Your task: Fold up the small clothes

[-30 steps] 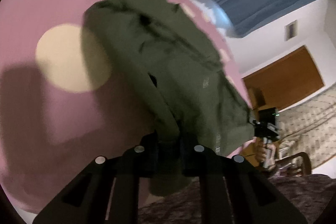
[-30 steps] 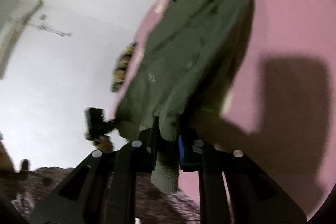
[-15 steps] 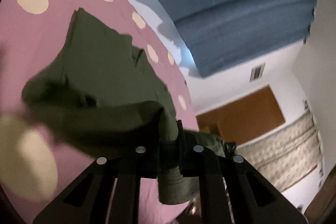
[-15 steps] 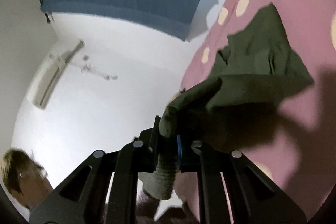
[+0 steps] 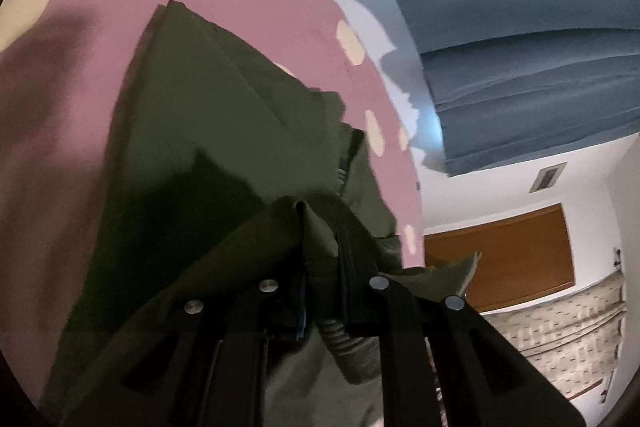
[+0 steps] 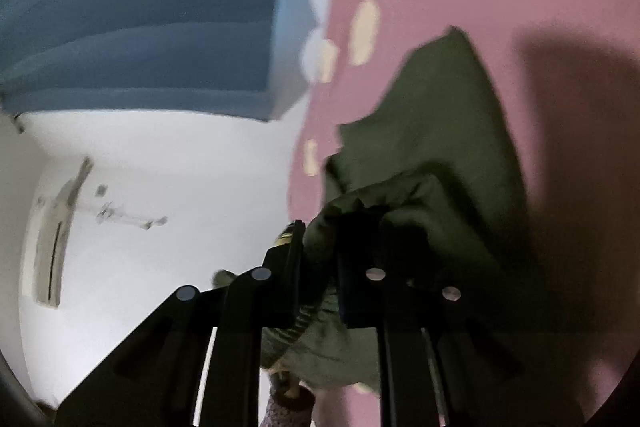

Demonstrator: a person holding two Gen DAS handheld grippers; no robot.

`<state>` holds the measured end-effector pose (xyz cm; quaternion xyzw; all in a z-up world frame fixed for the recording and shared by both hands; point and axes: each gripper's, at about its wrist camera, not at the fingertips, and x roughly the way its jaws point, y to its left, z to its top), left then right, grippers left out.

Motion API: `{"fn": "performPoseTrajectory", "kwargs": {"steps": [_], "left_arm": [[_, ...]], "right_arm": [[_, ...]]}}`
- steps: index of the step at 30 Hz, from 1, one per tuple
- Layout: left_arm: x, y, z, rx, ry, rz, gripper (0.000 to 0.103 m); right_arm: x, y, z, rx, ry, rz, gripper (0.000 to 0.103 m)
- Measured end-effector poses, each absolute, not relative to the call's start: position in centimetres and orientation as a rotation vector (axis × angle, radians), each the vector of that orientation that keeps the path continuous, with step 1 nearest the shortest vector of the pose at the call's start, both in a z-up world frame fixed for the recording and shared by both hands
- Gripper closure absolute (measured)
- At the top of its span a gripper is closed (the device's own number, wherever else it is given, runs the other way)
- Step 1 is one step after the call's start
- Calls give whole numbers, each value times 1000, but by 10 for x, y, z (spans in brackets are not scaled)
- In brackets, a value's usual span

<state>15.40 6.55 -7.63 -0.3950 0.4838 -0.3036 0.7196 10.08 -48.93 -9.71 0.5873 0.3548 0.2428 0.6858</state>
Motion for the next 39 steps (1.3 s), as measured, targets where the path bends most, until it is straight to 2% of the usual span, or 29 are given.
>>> {"fn": "performPoseTrajectory", "kwargs": {"steps": [5,8,9,10,11,12,13,16,17,19,26,37,39], "left_arm": [[162,62,-75,-838,1093,-662,85],[157,66,-59,-796,1068,-669,79],[154,69,-51,-783,1048,-675,77],[152,73,-46,-772,1030,-677,72],[149,76,-39,-757,1011,-675,62],[146,81,-33,-732,987,-663,55],[140,88,-23,-698,950,-652,43],[131,106,-5,-640,875,-647,37],[130,110,-1,-617,856,-633,31],[126,112,5,-515,820,-588,25],[141,62,-11,-31,817,-566,25],[200,7,-52,168,990,-617,25],[204,1,-58,198,1010,-625,30]], "right_arm": [[112,-492,-119,1354,810,518,82],[105,-496,-115,1364,795,553,70],[102,-500,-113,1364,786,556,61],[98,-504,-110,1361,774,553,52],[97,-507,-107,1360,761,551,49],[92,-511,-104,1361,744,560,43],[88,-514,-99,1346,738,557,35],[77,-522,-90,1253,753,530,33],[73,-524,-86,1216,757,529,32],[70,-526,-77,1145,766,522,31],[96,-511,-41,835,826,517,27],[161,-479,-44,540,930,505,26],[170,-472,-45,490,941,513,26]]}}
